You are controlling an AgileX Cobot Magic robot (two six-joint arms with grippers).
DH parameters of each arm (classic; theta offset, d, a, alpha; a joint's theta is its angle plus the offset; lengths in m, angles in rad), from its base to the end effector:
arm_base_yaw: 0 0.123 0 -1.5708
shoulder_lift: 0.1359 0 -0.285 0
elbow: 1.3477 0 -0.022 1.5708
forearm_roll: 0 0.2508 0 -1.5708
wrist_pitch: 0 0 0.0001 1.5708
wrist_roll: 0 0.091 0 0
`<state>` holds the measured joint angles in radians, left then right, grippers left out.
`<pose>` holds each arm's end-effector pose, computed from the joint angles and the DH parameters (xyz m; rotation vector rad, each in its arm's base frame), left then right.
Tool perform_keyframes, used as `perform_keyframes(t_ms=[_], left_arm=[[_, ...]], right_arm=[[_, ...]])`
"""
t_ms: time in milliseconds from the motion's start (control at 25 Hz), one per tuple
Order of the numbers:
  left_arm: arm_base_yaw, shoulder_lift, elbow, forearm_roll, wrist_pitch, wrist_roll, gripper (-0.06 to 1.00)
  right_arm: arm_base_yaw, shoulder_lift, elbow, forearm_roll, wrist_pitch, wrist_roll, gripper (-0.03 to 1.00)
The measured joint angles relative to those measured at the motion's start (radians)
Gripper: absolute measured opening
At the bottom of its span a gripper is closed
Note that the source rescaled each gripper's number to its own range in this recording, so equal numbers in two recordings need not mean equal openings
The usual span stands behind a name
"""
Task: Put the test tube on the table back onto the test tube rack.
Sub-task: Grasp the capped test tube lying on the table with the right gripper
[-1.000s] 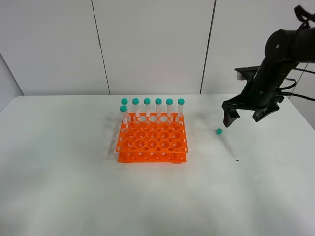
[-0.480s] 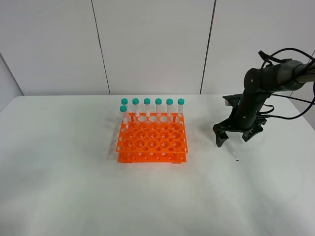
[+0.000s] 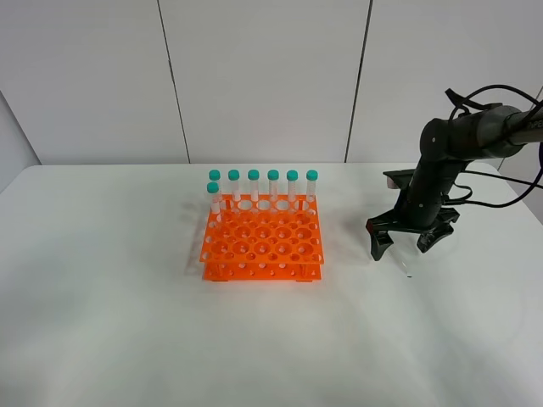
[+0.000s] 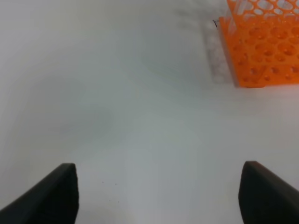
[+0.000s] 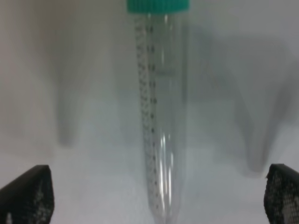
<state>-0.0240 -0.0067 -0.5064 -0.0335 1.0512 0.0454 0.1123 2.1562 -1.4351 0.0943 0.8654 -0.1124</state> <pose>-0.0063 -0.0025 0.2798 0.0717 2.0201 -0.0264 0.4066 0.0524 0.1157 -0.2545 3.0575 0.1135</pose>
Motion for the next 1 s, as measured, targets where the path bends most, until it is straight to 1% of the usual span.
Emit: perform_keyframes(t_ms=[120,200,480,680,720,760,800,840,920,960,1000], left_arm=[[0.000,0.000,0.000,0.000,0.000,0.000,0.95],[0.000,0.000,0.000,0.000,0.000,0.000,0.95],[0.000,0.000,0.000,0.000,0.000,0.000,0.95],[0.000,0.000,0.000,0.000,0.000,0.000,0.95],[0.000,0.000,0.000,0.000,0.000,0.000,0.95],[0.000,0.000,0.000,0.000,0.000,0.000,0.95],[0.000,0.000,0.000,0.000,0.000,0.000,0.95],[0.000,0.000,0.000,0.000,0.000,0.000,0.95],[0.000,0.000,0.000,0.000,0.000,0.000,0.95],[0.000,0.000,0.000,0.000,0.000,0.000,0.95],[0.000,0.000,0.000,0.000,0.000,0.000,0.95]], right_arm=[[0.000,0.001,0.000,-0.001,-0.035,-0.003,1.00],[0.000,0.006,0.000,-0.001,-0.042,-0.003,1.00],[0.000,0.018,0.000,0.000,-0.051,-0.004,1.00],[0.000,0.034,-0.001,-0.002,-0.034,-0.007,1.00],[0.000,0.034,-0.001,-0.002,-0.031,-0.007,0.99],[0.000,0.034,-0.001,-0.002,-0.031,-0.007,0.96],[0.000,0.035,-0.001,-0.002,-0.031,-0.007,0.87],[0.000,0.036,-0.001,-0.002,-0.030,-0.007,0.74],[0.000,0.038,-0.001,0.000,-0.024,-0.007,0.34],[0.000,0.039,-0.001,0.001,-0.019,-0.007,0.09],[0.000,0.039,-0.001,0.004,-0.016,-0.007,0.00]])
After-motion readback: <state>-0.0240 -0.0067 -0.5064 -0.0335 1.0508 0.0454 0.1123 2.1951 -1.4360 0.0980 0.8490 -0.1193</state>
